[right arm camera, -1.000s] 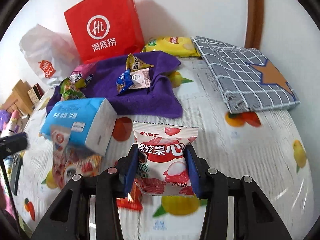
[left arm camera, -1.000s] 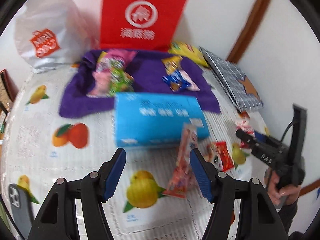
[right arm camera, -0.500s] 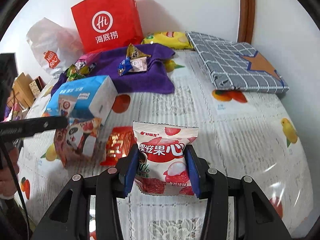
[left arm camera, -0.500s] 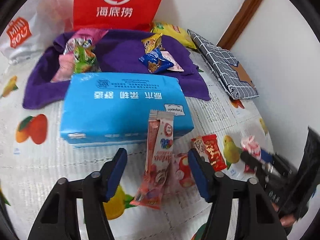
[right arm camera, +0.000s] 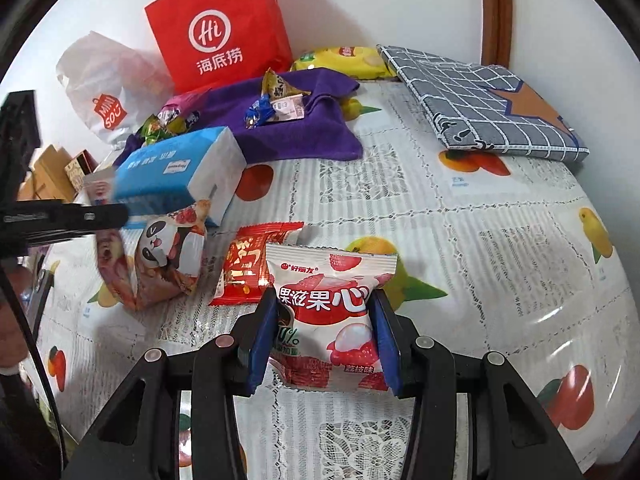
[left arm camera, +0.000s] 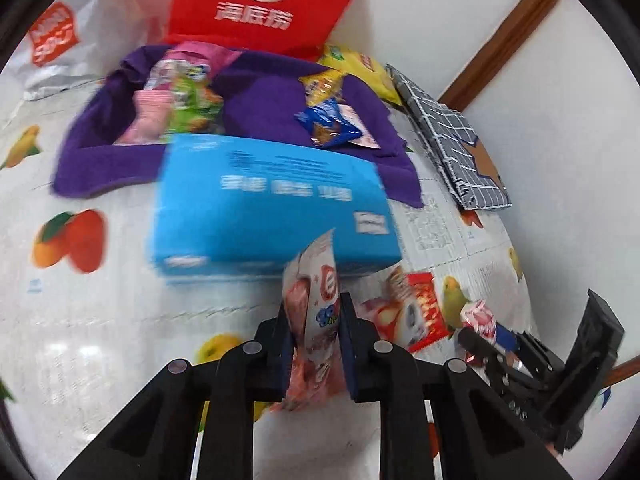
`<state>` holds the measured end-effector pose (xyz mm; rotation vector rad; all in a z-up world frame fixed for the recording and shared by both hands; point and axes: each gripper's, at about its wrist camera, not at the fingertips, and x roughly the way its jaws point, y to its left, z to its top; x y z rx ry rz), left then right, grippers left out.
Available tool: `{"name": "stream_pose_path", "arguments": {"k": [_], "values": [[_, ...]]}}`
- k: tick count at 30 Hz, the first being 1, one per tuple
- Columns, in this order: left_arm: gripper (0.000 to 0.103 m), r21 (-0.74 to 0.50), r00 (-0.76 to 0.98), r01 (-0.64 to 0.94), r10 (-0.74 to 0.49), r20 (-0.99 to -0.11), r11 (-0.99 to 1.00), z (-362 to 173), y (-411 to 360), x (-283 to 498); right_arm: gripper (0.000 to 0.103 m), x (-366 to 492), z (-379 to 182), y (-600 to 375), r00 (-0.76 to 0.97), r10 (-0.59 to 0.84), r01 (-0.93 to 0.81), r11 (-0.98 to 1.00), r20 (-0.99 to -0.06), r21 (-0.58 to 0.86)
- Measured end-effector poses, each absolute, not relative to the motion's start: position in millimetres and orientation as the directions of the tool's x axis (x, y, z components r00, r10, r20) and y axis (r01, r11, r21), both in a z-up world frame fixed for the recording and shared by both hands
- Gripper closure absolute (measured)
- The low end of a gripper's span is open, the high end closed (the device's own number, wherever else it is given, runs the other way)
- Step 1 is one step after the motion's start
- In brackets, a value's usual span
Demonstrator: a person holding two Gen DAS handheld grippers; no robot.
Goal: Organize snacks
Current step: 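Grasp the pink-orange stick packet with the left gripper while the right holds the lychee bag, then lift both held packets up from the sheet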
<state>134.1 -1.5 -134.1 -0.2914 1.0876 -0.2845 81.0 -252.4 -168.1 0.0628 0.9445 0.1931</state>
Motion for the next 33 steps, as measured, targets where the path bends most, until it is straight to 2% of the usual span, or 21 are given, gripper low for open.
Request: {"name": "stream_pose_path", "arguments": {"k": [2,13,15,19,21,23,28,33], "values": [[0.087,-0.341,0.445,0.061,-0.332,-0.832,0.938,-131.1,13.4,125.1,0.057,81.5,-168.7,-250.0,0.574,0.191,-0.137,0.981,-0.796,0.137],[0.085,-0.327,0.448,-0.095,-0.253,-0.857,0.940,-141.5,86.6,88.4,0.057,82.7,-175.8,-238.5,0.561,0.187,-0.144,0.981,-0.806,0.127],[0.079,-0.318,0.411,-0.106,-0.250,-0.877,0.942,-153.7,85.5,92.6,0.057,82.7,-175.8,-238.6,0.563,0.183,-0.141,0.982,-0.806,0.125],[0.077,-0.289,0.372,-0.081,-0.240,-0.897,0.954,-171.5,71.1,98.8,0.057,81.7,-174.4,-239.0,0.565,0.172,-0.131,0.984,-0.807,0.118],[0.066,-0.277,0.378,-0.068,-0.232,-0.896,0.958,-173.3,64.9,98.6,0.057,78.7,-172.9,-238.9,0.570,0.162,-0.138,0.985,-0.805,0.101],[0.048,-0.250,0.397,-0.037,-0.215,-0.892,0.968,-170.1,57.8,94.6,0.057,76.6,-172.7,-239.1,0.579,0.136,-0.136,0.988,-0.804,0.069],[0.042,-0.122,0.418,-0.016,-0.105,-0.902,0.992,-169.9,47.6,81.6,0.057,76.9,-174.8,-245.0,0.579,0.128,-0.116,0.990,-0.805,0.074],[0.043,-0.120,0.470,-0.054,-0.081,-0.879,0.991,-171.0,55.0,62.5,0.057,79.1,-180.7,-245.0,0.585,0.124,-0.112,0.991,-0.801,0.072]]}}
